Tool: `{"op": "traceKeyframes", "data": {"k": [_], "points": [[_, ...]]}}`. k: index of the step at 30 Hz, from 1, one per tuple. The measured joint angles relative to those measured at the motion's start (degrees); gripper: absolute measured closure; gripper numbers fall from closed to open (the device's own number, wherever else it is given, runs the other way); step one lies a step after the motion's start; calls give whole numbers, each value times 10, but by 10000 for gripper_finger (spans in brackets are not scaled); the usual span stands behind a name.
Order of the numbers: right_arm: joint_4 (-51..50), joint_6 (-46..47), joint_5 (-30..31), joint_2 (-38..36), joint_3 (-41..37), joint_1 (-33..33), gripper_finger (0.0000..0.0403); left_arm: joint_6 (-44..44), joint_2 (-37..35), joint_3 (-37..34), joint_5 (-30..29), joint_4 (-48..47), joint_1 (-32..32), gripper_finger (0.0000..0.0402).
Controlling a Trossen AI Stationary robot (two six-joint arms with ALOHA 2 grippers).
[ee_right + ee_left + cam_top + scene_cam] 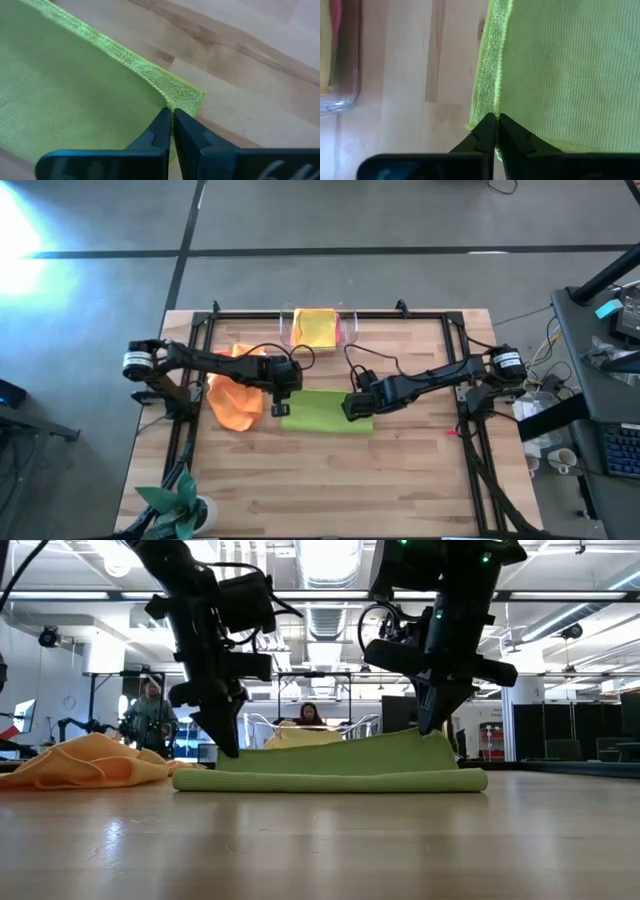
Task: Fold microfiber towels
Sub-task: Fold the green microfiber cloth
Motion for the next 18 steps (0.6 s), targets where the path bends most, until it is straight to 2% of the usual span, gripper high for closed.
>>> {"op": "traceKeyframes", "data": {"k": [7,13,18], "points": [[-5,-2,1,0,-1,-5,349,-32,-2,6,-1,-3,0,337],[-52,-42,2,-10,3,-14,300,-127,-10,30,1,-41,0,264],[-96,-101,3,-47,18,-34,279,-169,-14,58,90,-54,-4,241]]}}
